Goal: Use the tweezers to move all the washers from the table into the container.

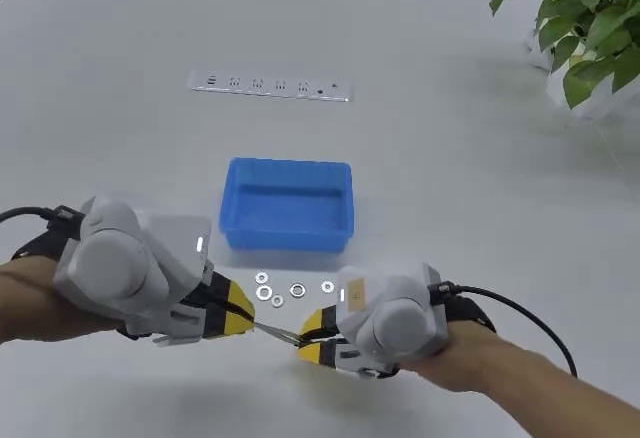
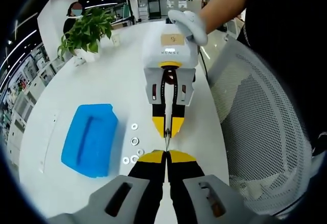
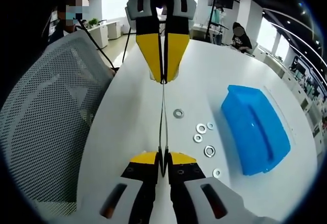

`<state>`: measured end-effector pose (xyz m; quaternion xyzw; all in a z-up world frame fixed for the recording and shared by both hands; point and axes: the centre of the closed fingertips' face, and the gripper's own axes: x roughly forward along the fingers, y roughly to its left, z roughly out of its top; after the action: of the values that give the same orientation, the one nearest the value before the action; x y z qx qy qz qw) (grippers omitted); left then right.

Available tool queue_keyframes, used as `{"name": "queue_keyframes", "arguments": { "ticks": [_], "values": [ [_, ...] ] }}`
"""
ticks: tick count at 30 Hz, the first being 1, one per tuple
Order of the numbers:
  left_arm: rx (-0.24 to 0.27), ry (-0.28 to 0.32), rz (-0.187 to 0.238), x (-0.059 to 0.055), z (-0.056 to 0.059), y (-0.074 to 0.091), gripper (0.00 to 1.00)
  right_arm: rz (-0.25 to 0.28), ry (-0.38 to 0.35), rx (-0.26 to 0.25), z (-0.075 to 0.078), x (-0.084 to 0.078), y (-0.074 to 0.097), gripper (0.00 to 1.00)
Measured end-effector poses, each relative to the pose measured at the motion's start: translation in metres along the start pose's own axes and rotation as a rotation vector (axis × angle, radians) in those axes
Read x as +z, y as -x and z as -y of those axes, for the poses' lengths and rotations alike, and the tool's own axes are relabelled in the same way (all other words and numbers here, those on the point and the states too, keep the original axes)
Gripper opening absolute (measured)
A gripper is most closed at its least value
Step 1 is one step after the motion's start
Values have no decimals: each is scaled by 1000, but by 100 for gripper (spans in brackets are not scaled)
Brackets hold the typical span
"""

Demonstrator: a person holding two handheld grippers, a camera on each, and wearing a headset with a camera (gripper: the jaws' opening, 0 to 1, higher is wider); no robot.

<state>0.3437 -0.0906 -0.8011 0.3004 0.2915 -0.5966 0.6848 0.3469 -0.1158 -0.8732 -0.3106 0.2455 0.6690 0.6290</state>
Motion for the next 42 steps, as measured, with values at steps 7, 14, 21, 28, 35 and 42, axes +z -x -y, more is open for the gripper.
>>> {"name": "queue_keyframes", "arguments": {
  "ticks": [7,14,21,28,35,42],
  "values": [
    [-2,5,20,10,0,3,5,18,-20,-6,0,3,-2,9],
    [-5,-6,33,19,-2,3,5,38,-40,-12,0,6,-1,9],
    [-15,-22,39,27,-2,2,5,55,-59,-14,-1,9,-1,9],
    [-25,-33,54,35,-1,0,5,58,-66,-14,-1,8,0,9],
    [-37,-51,77,47,-1,-6,5,64,-80,-16,-1,7,3,9],
    [-38,-87,64,44,-1,-11,6,68,-90,-21,-1,6,4,8]
  ]
}}
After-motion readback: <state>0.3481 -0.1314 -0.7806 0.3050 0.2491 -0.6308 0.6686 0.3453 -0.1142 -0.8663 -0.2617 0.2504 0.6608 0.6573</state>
